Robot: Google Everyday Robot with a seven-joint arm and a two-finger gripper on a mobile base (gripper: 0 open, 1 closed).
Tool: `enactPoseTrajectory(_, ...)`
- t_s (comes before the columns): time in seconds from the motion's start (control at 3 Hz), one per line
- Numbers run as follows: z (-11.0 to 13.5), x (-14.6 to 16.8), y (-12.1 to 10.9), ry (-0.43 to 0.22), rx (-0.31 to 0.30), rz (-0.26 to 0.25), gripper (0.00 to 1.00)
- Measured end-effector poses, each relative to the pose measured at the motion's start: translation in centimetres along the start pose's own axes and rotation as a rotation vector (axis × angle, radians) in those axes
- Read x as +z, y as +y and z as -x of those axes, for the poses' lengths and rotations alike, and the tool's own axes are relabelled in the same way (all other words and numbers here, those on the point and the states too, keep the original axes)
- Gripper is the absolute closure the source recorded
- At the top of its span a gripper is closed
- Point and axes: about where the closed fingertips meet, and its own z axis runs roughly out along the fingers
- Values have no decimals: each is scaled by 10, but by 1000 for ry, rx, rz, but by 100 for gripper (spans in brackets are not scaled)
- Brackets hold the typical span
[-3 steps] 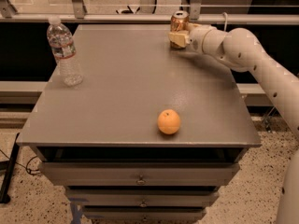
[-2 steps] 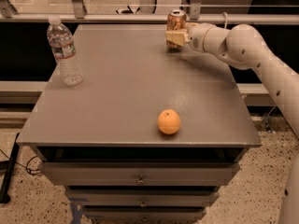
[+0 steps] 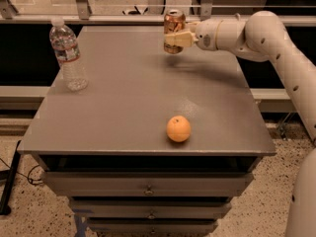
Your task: Knock orange can over
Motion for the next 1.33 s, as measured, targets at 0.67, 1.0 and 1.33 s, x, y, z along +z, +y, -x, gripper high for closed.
enactPoseTrajectory(0.67, -17, -35, 70, 204, -146, 261, 100)
enactPoseTrajectory(1.0, -28, -58, 99, 284, -213, 361, 100)
enactPoseTrajectory(1.33, -36, -80, 132, 359, -348, 462, 100)
